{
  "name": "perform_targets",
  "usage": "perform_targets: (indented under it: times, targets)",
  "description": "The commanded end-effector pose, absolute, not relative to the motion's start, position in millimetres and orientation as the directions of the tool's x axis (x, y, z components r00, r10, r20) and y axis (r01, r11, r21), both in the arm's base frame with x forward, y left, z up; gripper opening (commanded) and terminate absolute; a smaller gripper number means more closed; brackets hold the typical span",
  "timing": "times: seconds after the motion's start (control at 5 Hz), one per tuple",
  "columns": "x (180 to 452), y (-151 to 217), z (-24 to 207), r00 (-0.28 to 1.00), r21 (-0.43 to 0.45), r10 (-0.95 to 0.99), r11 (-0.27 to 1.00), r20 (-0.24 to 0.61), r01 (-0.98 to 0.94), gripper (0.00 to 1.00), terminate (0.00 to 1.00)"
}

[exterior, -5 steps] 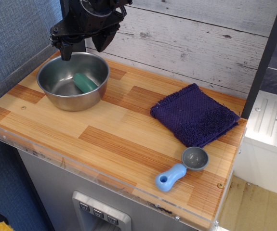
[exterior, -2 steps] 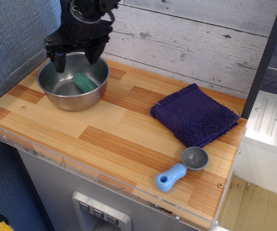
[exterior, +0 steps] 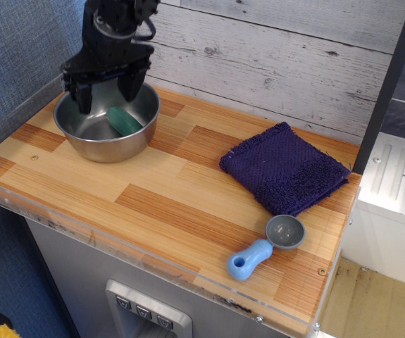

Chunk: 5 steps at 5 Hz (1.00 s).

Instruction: Put the green item to the left of the blue napkin.

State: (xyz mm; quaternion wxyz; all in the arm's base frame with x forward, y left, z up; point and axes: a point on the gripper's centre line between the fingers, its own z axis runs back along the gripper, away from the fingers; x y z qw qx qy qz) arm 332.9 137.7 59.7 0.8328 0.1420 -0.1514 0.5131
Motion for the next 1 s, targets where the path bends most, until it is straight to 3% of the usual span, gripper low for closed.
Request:
perform_targets:
  times: [0.0, 0.2, 0.4, 0.6, 0.8]
  targets:
    - [347, 145, 51, 0.398, 0.022, 0.833, 0.423, 0.383, -0.906, 1.00, 0.00]
    - [341, 145, 38, 0.363, -0.015, 0.860, 0.394, 0.360, -0.919, 1.00, 0.00]
    - [336, 142, 32, 0.355, 0.004, 0.854, 0.383, 0.381, -0.924, 1.00, 0.00]
    - [328, 143, 33, 0.319, -0.007, 0.863, 0.349, 0.392, -0.937, 0.00, 0.00]
    - [324, 145, 38, 0.301, -0.015, 0.867, 0.334, 0.397, -0.942, 0.00, 0.00]
